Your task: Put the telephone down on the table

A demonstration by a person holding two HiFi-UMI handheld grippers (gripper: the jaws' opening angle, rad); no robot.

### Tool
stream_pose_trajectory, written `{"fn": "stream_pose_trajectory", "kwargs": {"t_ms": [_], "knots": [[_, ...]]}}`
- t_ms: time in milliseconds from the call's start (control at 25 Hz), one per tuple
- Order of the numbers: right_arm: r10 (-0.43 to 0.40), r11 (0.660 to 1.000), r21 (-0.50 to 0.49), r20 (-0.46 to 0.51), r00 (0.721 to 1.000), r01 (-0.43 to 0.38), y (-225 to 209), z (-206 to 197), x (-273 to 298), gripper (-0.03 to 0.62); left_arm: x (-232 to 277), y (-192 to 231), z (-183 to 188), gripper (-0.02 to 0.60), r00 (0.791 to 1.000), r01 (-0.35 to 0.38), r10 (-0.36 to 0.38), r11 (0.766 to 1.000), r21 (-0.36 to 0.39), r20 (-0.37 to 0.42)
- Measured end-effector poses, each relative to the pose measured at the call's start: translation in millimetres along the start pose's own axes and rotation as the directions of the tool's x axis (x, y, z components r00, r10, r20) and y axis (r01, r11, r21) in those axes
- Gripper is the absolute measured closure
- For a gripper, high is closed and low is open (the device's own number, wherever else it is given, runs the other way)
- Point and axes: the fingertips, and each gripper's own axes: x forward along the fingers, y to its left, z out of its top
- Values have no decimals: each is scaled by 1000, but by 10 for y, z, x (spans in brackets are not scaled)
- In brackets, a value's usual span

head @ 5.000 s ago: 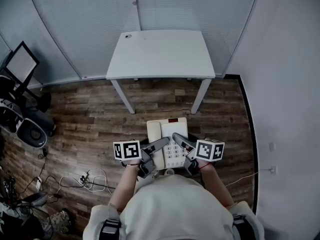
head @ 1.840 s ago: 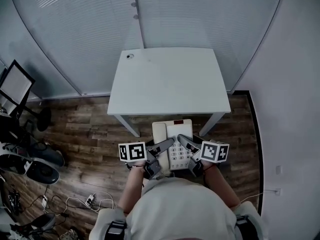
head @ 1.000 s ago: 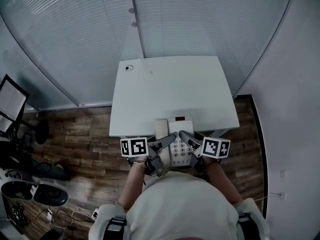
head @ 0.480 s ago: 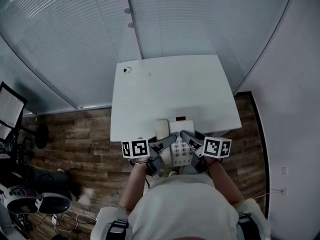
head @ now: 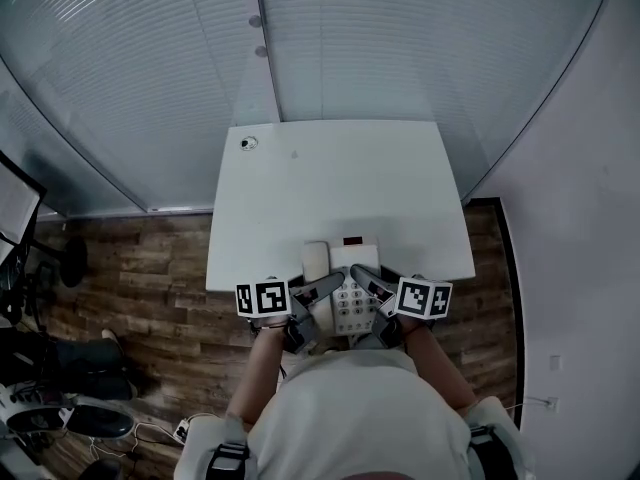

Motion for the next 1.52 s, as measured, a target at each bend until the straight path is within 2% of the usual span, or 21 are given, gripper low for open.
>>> {"fn": "stream_pose_trajectory", "kwargs": {"t_ms": [400,840,1520], "knots": [[10,1000,-21,-15,1000,-11,-243,506,319,284,376,168,475,149,1000,-5,5,1000,2,22],[-7,1000,-8,-63,998,7,-682,957,623,284,895,451,840,144,1000,-30,30,999,-45,0],[-19,999,23,-138,990,22,-1162,1162,1049,284,1301,920,1075,132,995,-103,101,988,-116,-21]]}}
